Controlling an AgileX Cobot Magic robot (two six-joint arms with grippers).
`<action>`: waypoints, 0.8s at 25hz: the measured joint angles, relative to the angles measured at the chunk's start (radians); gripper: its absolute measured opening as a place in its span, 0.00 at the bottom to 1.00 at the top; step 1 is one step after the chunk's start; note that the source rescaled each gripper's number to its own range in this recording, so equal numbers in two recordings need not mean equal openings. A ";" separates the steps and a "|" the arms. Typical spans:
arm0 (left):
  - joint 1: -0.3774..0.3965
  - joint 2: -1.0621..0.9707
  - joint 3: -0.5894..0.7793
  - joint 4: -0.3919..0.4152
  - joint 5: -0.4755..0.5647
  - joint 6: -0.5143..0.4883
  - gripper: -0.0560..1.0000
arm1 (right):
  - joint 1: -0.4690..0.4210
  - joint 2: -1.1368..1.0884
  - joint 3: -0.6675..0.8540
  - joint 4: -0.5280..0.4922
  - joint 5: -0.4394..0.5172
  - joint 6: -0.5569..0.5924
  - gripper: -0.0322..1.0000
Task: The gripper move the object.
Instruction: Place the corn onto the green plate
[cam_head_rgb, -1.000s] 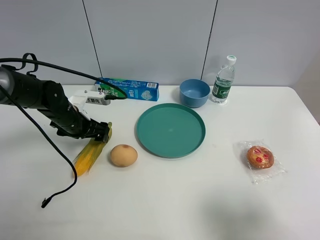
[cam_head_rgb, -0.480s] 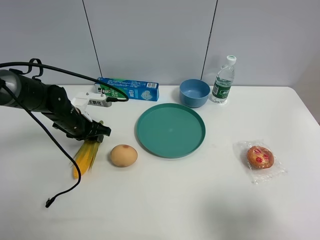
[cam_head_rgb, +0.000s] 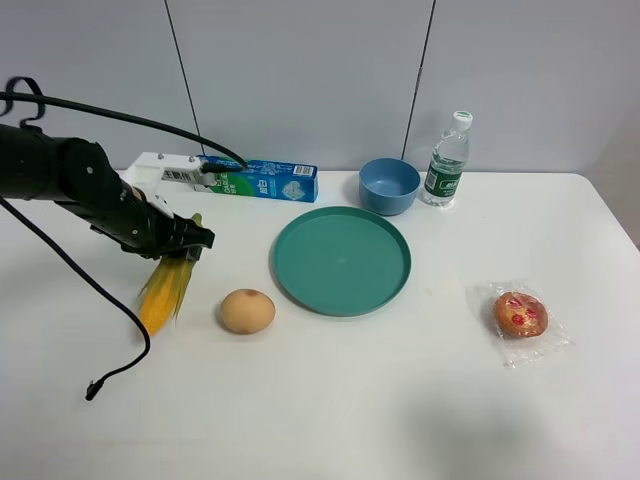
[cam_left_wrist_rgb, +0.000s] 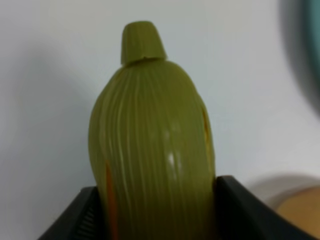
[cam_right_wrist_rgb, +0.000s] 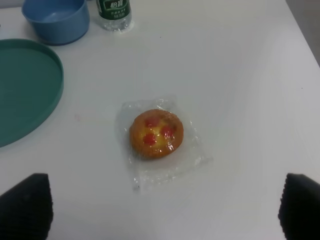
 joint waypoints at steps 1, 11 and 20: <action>-0.001 -0.033 0.000 0.000 0.011 0.001 0.05 | 0.000 0.000 0.000 0.000 0.000 0.000 1.00; -0.063 -0.231 -0.007 0.002 0.110 0.003 0.05 | 0.000 0.000 0.000 0.000 0.000 0.000 1.00; -0.227 -0.190 -0.219 0.001 0.127 0.003 0.05 | 0.000 0.000 0.000 0.000 0.000 0.000 1.00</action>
